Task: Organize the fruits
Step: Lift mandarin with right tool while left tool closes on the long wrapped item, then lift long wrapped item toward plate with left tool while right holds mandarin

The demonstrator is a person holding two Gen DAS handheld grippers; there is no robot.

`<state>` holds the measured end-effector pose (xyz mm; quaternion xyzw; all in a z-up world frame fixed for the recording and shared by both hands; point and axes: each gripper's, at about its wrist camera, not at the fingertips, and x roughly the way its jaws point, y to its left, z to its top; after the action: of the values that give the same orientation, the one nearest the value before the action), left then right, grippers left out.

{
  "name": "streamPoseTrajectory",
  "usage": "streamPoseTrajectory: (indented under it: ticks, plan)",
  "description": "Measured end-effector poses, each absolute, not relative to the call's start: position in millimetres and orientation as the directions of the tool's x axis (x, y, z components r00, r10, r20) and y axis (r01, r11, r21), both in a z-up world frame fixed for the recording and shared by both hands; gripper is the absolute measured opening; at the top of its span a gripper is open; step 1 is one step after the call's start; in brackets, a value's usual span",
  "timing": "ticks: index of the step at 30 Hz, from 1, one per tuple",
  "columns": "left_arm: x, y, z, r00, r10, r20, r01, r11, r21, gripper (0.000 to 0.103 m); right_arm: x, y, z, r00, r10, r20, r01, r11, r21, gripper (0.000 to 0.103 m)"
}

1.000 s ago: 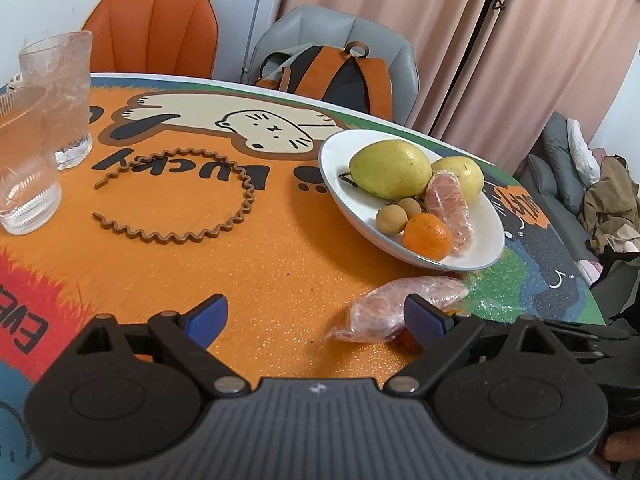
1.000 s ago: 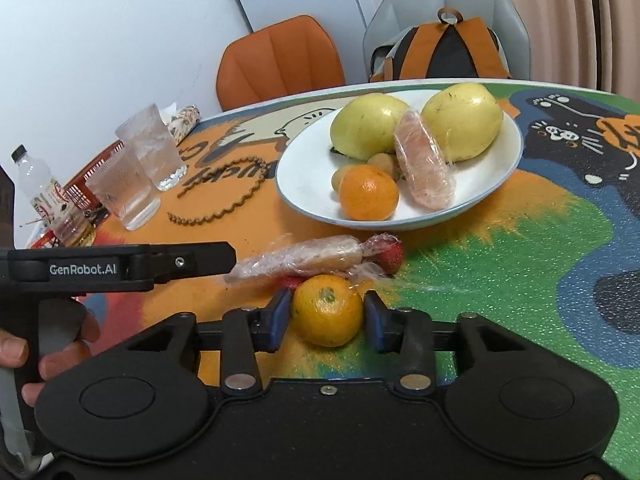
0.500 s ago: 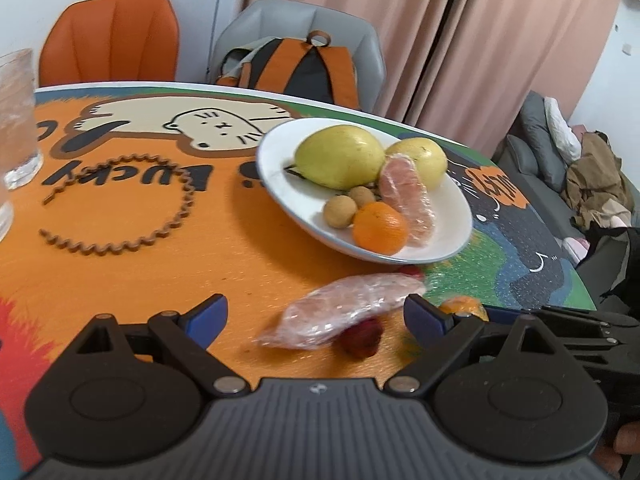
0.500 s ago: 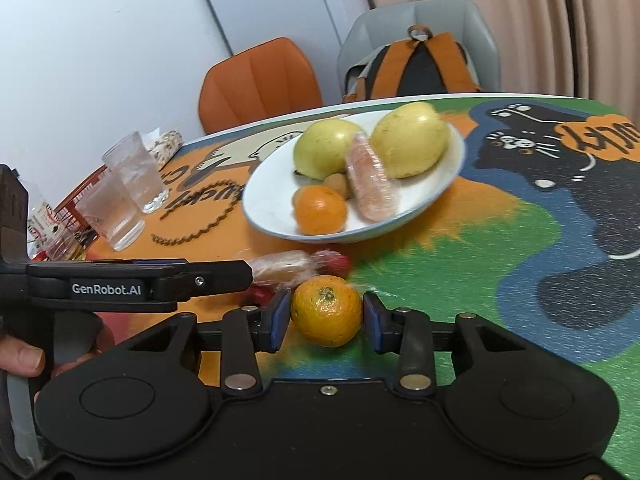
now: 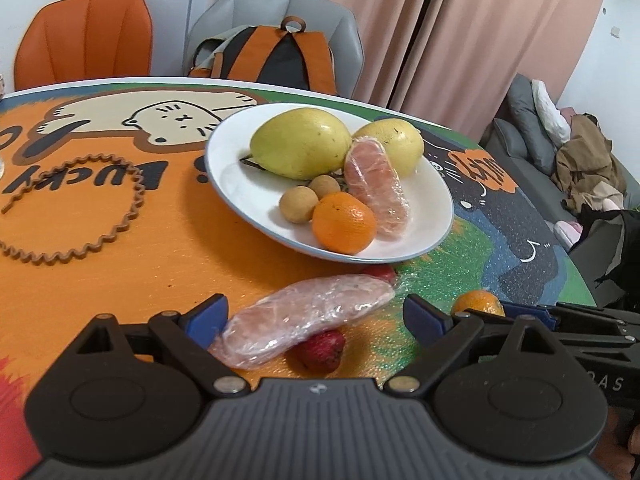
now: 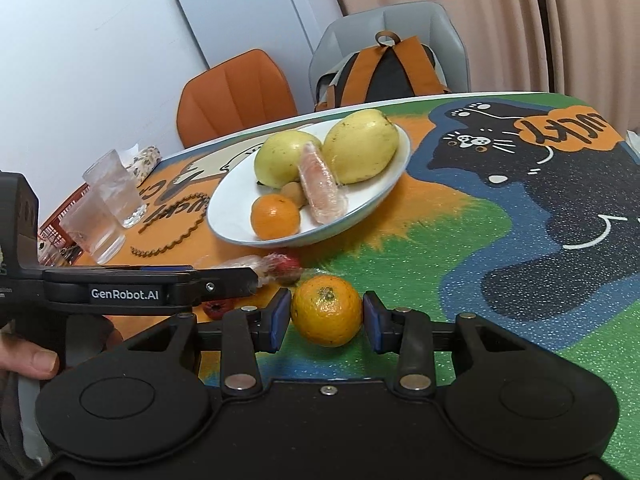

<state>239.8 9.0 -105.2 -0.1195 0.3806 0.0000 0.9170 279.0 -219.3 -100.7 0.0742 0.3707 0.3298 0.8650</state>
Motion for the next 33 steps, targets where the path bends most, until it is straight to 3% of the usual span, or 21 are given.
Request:
streamPoseTrajectory:
  ticks: [10,14,20,26,33]
  plan:
    - [245.9,-1.4,-112.8,0.72,-0.048,-0.693,-0.072,0.987,-0.144,0.084,281.7,-226.0,-105.3,0.516,0.619,-0.592,-0.492,0.78,0.386,0.037]
    - [244.4,1.9,-110.5,0.724,-0.06,-0.687,-0.055,0.988,-0.144,0.056,280.4,-225.6,-105.2,0.517,0.619,-0.592,-0.49,0.78,0.388,0.037]
    - [236.9,2.8,-107.6,0.728,-0.086,-0.68,-0.035,0.986,-0.161,0.044,276.3,-223.5,-101.8,0.519,0.624,-0.584,-0.5,0.776,0.384,0.037]
    - [226.7,1.2,-98.2,0.744,-0.127,-0.656,0.008,0.983,-0.181,0.021,271.6,-220.2,-98.0,0.52,0.628,-0.579,-0.506,0.773,0.383,0.037]
    - [218.9,8.6,-89.4,0.763,-0.124,-0.635,-0.007,0.98,-0.199,0.016,267.3,-217.9,-91.8,0.524,0.632,-0.571,-0.515,0.769,0.379,0.037]
